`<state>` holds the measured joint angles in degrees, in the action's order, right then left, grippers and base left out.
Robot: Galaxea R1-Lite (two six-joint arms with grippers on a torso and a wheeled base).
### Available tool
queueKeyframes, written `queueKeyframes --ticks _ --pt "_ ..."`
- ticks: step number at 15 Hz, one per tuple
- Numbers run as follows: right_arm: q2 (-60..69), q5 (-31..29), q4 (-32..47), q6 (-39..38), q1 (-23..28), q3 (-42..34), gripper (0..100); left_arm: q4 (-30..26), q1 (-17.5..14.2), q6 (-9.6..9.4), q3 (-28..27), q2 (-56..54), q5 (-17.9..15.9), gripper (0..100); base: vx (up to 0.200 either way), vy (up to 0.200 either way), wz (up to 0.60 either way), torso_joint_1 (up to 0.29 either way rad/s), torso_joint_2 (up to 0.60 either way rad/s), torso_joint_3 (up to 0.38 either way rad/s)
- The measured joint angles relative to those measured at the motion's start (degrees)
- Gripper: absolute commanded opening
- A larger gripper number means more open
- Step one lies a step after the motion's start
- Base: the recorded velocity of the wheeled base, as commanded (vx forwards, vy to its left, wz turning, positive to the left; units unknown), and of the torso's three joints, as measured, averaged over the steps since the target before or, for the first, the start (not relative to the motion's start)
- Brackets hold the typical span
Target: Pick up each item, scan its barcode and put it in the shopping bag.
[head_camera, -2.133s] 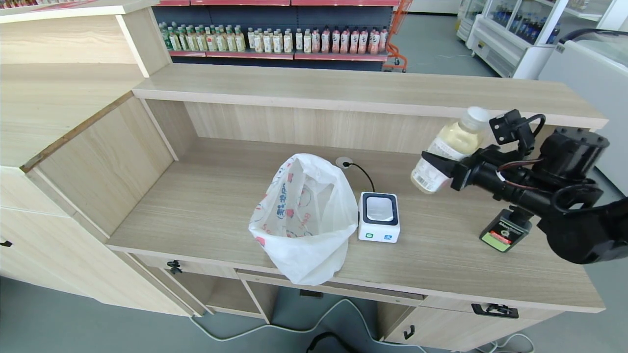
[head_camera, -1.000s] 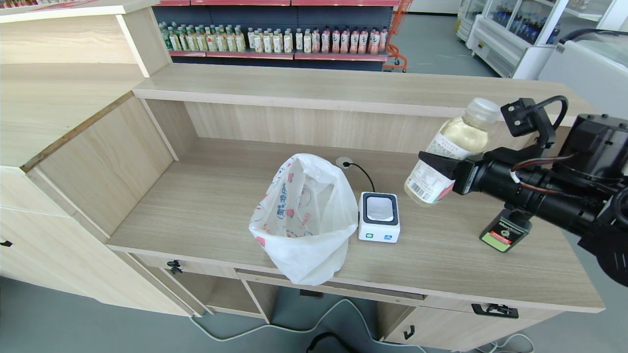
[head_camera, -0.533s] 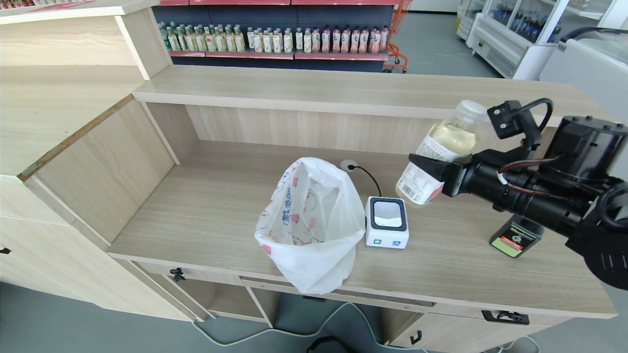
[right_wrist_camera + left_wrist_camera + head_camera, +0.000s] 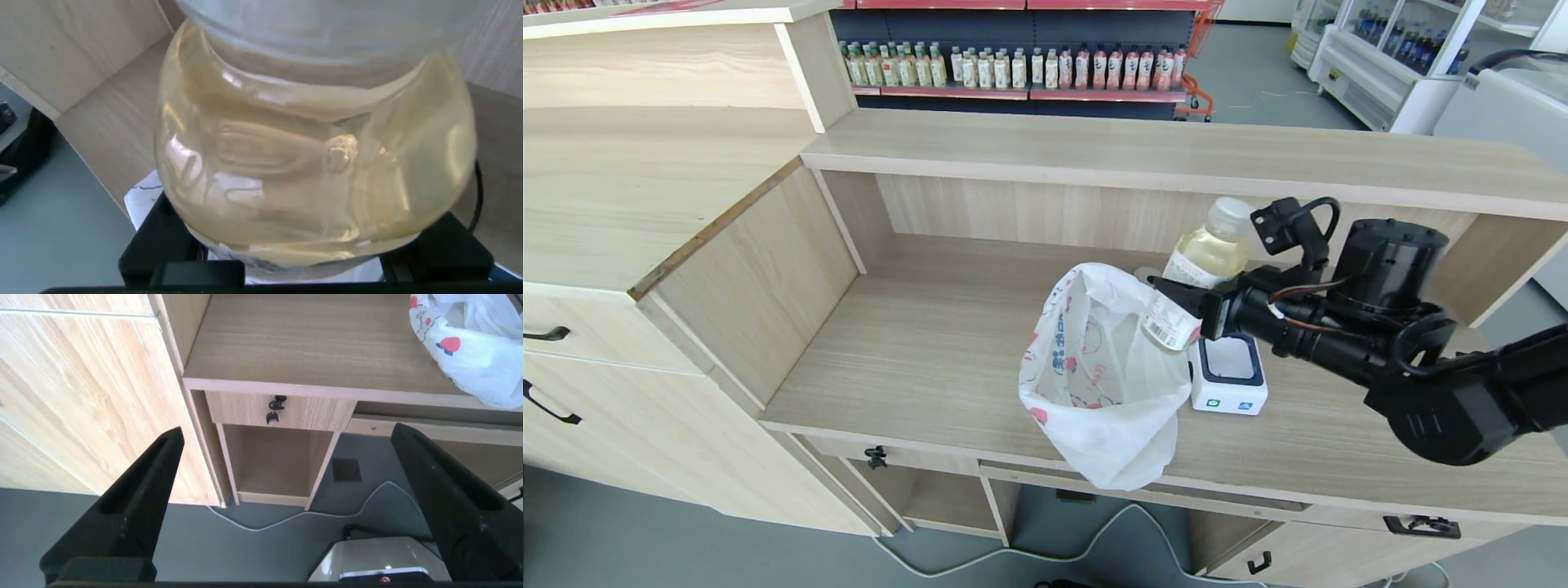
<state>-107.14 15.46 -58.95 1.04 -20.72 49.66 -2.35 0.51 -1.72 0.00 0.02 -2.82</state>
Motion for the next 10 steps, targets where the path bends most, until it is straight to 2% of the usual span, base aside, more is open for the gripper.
queueKeyframes --ticks 7,10 --pt "-13.82 -0.07 -11.23 0.62 -2.17 3.75 0 -0.02 -0.02 0.02 0.00 -0.02 0.02 100 0.000 0.000 0.00 0.000 0.00 0.000" --pt "-19.50 1.95 -18.51 1.50 -1.73 4.38 0 -0.02 0.01 0.00 0.00 -0.02 0.02 100 0.000 0.000 0.00 0.000 0.00 0.000"
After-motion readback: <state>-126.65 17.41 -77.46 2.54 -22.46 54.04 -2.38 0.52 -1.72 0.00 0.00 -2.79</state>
